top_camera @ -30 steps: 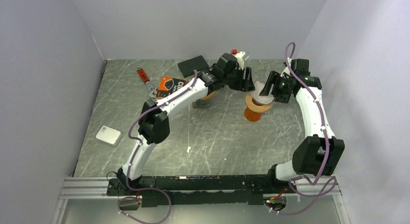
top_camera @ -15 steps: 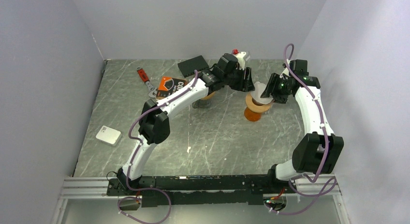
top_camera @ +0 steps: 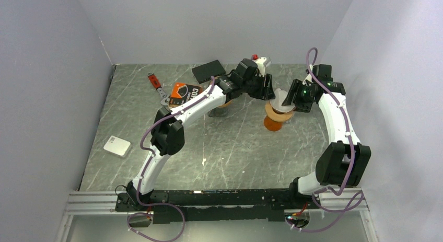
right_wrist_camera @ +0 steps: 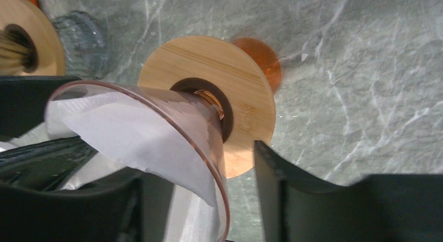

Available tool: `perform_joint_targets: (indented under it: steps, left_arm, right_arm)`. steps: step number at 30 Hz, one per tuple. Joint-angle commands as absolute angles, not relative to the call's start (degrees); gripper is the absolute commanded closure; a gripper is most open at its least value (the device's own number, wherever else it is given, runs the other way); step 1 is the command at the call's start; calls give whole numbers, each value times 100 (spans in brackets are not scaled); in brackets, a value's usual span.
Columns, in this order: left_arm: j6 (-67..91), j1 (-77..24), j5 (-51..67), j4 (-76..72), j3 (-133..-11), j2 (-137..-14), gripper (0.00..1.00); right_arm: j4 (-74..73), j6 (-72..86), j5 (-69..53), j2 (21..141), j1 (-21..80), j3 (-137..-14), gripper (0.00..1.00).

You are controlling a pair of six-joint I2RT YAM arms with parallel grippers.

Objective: Place the coffee filter in the dripper

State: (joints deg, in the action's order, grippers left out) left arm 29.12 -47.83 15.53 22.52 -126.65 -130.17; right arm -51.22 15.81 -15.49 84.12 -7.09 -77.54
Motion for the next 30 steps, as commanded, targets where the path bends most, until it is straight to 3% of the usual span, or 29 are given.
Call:
perform_joint_targets:
  steps: [1, 4, 8, 30]
  left_arm:
    - [2770, -4831, 1599, 2101, -12902, -13014, 42]
    - [2769, -4834, 1608, 2080, -12903, -13016, 43]
    - [2760, -4834, 1606, 2076, -12894, -13008, 43]
    - [2790, -4839, 1613, 2013, -12831, -13026, 43]
  right_arm:
    - [-5132, 1514, -1461, 8142, -729, -8181, 28]
    - [-5163, 1469, -1367, 8230, -729, -8239, 22]
    - [-5232, 1459, -1324, 8412, -729, -8355, 21]
    - [-5364, 1459, -679, 8754, -331, -8206, 30]
